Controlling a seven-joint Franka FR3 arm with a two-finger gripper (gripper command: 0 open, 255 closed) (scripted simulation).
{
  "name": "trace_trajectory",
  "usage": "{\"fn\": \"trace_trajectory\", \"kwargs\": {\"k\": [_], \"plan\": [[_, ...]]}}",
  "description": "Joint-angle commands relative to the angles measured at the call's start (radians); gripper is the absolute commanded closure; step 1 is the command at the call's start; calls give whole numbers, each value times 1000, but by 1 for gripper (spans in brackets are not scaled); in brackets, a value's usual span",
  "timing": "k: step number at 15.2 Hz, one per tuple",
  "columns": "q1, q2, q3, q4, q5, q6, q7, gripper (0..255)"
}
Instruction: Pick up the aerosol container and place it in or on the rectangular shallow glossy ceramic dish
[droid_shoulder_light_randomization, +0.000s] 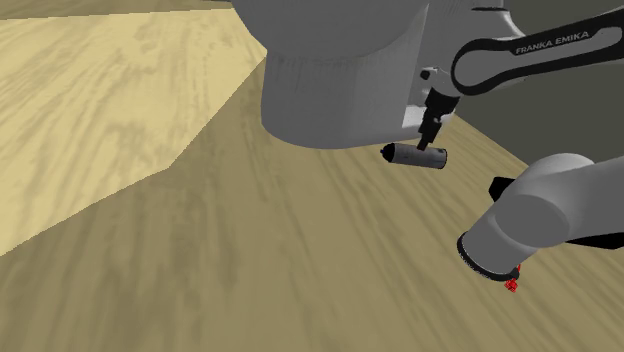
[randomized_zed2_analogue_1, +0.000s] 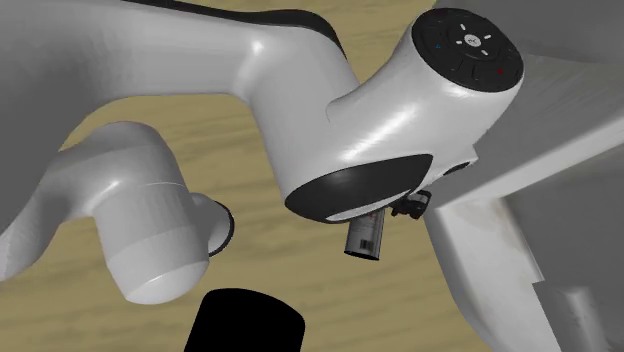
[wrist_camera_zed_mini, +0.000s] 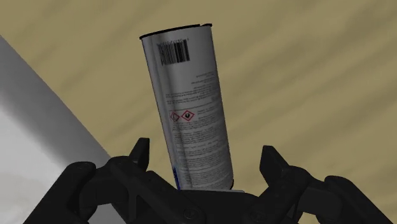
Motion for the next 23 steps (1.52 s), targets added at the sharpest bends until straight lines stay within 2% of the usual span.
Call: {"fn": "trace_trajectory", "kwargs": {"k": [1, 9, 17, 18, 23], "plan": [[-5, 60, -50, -18, -34, 78, -63, 0], [-2, 167, -86, -62, -56, 229, -62, 0], [-2, 167, -86, -62, -56, 229, -61, 0], [-2, 167, -86, -62, -56, 229, -61, 255], [-2, 167, -86, -62, -55, 229, -61, 255]]}}
